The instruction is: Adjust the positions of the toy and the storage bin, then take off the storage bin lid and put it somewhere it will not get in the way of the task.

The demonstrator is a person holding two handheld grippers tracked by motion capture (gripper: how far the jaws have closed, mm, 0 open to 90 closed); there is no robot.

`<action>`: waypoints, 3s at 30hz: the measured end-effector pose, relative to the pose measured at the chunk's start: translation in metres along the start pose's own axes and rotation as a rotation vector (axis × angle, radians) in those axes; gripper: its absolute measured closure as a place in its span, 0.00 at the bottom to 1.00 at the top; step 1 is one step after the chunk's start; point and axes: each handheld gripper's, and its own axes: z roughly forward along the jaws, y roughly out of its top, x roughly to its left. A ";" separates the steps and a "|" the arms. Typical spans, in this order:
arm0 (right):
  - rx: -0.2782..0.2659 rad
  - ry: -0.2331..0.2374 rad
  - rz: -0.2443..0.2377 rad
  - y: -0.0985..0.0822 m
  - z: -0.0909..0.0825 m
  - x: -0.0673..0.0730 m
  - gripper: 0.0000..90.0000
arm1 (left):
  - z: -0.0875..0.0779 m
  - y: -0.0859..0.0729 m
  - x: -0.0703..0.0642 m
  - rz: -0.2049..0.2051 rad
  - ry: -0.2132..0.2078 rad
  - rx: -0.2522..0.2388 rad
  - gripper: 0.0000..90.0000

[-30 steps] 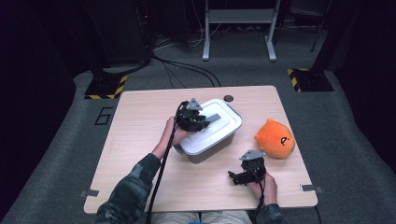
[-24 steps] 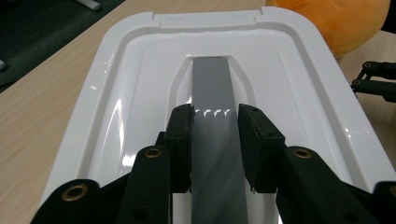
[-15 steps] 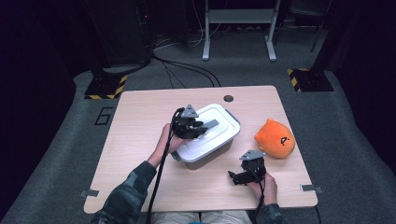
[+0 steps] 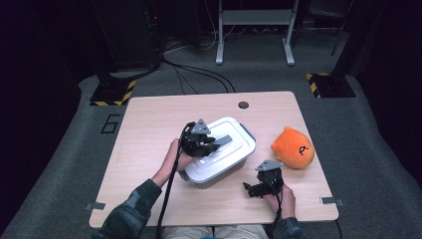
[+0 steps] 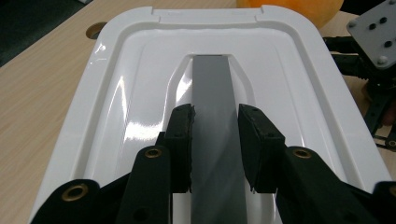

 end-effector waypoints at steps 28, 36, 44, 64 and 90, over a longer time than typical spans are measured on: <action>-0.008 -0.011 0.007 0.000 0.000 0.000 0.04 | 0.004 0.011 0.006 -0.011 -0.017 0.059 0.74; -0.009 -0.010 0.006 0.000 0.000 0.000 0.04 | 0.003 0.011 0.005 -0.005 -0.015 0.052 0.74; -0.008 -0.011 0.006 0.000 0.000 0.000 0.04 | -0.005 0.014 0.006 -0.007 -0.013 0.036 0.74; -0.008 -0.011 0.005 0.000 0.000 -0.001 0.04 | -0.031 0.023 0.014 -0.014 0.018 -0.007 0.74; -0.009 -0.010 0.005 0.000 0.000 -0.001 0.04 | -0.066 0.010 0.041 -0.068 0.110 -0.029 0.74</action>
